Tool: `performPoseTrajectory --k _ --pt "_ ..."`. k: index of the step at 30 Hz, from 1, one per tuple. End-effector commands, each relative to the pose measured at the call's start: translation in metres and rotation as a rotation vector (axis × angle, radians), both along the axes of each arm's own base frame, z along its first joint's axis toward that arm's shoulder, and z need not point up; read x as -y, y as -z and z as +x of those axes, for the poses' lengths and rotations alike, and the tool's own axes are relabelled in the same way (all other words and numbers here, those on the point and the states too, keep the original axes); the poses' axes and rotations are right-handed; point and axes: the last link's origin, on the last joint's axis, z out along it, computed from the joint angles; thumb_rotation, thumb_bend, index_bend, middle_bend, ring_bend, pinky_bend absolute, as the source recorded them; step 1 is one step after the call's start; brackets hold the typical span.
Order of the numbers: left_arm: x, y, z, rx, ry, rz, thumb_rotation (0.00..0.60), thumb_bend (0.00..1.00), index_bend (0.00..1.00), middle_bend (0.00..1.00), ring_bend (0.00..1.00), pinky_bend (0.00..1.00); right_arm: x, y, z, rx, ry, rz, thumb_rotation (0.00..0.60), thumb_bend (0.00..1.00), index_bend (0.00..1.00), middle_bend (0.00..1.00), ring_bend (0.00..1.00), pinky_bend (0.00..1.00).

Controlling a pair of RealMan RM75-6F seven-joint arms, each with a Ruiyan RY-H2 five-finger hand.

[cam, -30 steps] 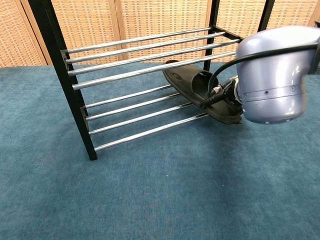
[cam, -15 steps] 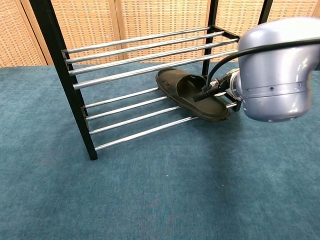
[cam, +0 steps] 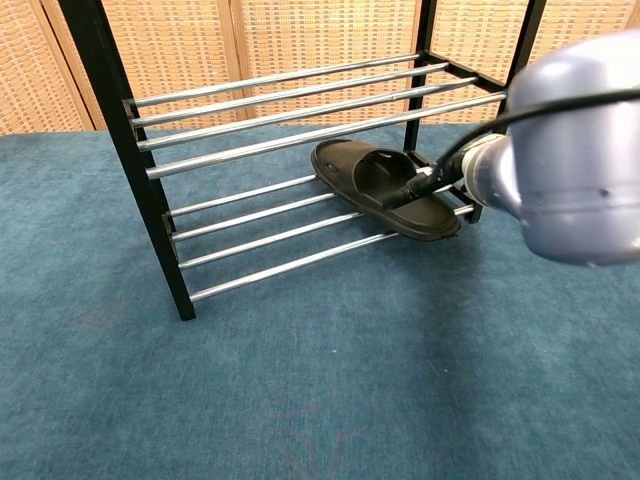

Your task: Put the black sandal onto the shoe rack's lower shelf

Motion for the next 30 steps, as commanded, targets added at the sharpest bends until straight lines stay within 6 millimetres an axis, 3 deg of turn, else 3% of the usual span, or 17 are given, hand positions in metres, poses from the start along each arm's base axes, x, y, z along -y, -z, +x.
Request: performPoseTrajectory --k 1,11,22,27,30 --pt "0.002 -0.001 0.000 0.001 0.004 0.004 0.600 0.25 0.00 0.00 0.00 0.00 -0.019 -0.004 -0.010 -0.011 -0.116 0.037 0.600 0.00 0.16 0.01 0.01 0.00" --pt "0.006 0.003 0.004 -0.020 0.017 0.006 0.600 0.25 0.00 0.00 0.00 0.00 -0.052 -0.030 -0.053 0.028 -0.408 0.034 0.600 0.00 0.16 0.00 0.00 0.00" --pt "0.009 0.015 0.012 -0.073 0.024 -0.003 0.600 0.25 0.00 0.00 0.00 0.00 -0.072 -0.077 -0.160 -0.173 -0.742 0.137 0.600 0.00 0.16 0.00 0.00 0.00" --pt "0.010 0.017 0.014 -0.084 0.022 0.002 0.600 0.25 0.00 0.00 0.00 0.00 -0.081 -0.099 -0.193 -0.312 -0.846 0.171 0.600 0.00 0.02 0.00 0.00 0.00" --pt "0.011 0.018 0.015 -0.093 0.021 0.012 0.600 0.25 0.00 0.00 0.00 0.00 -0.098 -0.123 -0.224 -0.495 -0.879 0.245 0.600 0.00 0.00 0.00 0.00 0.00"
